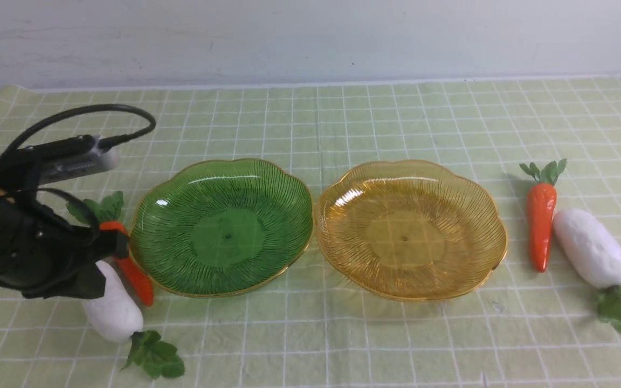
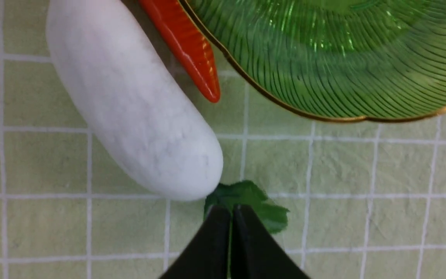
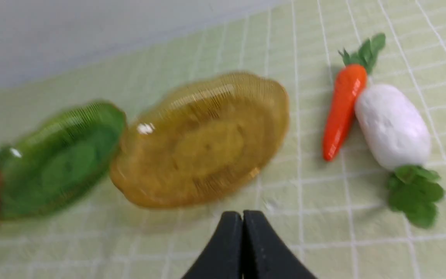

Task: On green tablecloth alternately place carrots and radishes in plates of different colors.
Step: 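Pick up the white radish and place it in the left plate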

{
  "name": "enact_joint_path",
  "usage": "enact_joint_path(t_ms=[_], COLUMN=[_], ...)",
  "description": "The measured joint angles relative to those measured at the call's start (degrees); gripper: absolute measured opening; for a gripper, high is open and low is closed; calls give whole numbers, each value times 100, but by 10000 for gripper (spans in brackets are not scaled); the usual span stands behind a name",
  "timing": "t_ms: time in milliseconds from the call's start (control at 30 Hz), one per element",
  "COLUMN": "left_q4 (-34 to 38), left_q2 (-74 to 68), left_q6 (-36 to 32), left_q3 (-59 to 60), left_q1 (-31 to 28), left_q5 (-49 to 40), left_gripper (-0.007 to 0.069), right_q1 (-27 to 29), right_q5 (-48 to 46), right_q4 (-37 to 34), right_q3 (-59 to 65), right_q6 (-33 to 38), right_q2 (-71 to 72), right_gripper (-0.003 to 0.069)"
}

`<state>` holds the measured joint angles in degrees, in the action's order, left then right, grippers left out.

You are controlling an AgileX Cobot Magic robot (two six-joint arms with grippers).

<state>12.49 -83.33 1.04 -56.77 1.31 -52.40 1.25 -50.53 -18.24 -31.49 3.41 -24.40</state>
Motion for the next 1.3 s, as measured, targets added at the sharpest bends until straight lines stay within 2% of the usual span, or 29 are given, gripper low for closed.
enact_joint_path(t_ms=[100, 267, 467, 567, 667, 700, 733, 800, 867, 900, 933, 967, 1000, 1067, 1100, 1167, 1200, 1233, 1300], left_q4=[58, 133, 159, 249, 278, 292, 298, 403, 479, 552, 562, 603, 603, 580, 551, 430, 327, 219, 7], left_q2=[-362, -471, -487, -562, -734, -880, -897, -1112, -1246, -1389, -1409, -1574, -1673, -1827, -1870, -1891, -1876, -1856, -1762], left_q6=[7, 7, -24, -44, -44, -44, -39, -39, -39, -39, -39, -34, -34, -28, -24, -24, -24, -24, -24], left_q3=[-118, -141, -154, -154, -159, -159, -159, -159, -159, -159, -159, -159, -159, -159, -159, -159, -159, -159, -159], left_q1=[-102, -581, -795, -789, -789, -789, -789, -789, -789, -789, -789, -789, -789, -789, -789, -789, -789, -789, -789], left_q5=[51, 106, 271, 458, 628, 707, 726, 824, 860, 911, 908, 916, 916, 881, 822, 632, 531, 468, 294], left_gripper=[-8, -7, -2, 34, 130, 225, 248, 396, 478, 549, 549, 616, 633, 640, 617, 506, 422, 402, 418], right_q1=[0, 0, 0, 0, 0, 0, 0, 0, 0, 0, 0, 0, 0, 0, 0, 0, 0, 0, 0], right_q5=[-638, -884, -743, -578, -413, -366, -362, -335, -297, -266, -264, -232, -202, -134, -134, -169, -201, -229, -252], right_q4=[700, 1580, 1499, 1287, 1094, 1006, 992, 931, 919, 915, 915, 908, 908, 951, 967, 1006, 1019, 1034, 1072], right_q3=[-623, -1126, -1199, -1199, -1199, -1199, -1199, -1199, -1199, -1199, -1199, -1199, -1199, -1204, -1204, -1204, -1210, -1210, -1210], right_q6=[52, -205, -404, -341, -231, -189, -181, -162, -159, -148, -148, -148, -148, -148, -148, -162, -189, -229, -341], right_q2=[-703, -1332, -1576, -1607, -1634, -1646, -1646, -1646, -1646, -1646, -1646, -1646, -1653, -1727, -1798, -2042, -2218, -2336, -2761], right_gripper=[-13, -13, -13, -13, -13, -13, -13, -13, -13, -13, -13, -13, -14, -14, -14, -14, -14, -14, -14])
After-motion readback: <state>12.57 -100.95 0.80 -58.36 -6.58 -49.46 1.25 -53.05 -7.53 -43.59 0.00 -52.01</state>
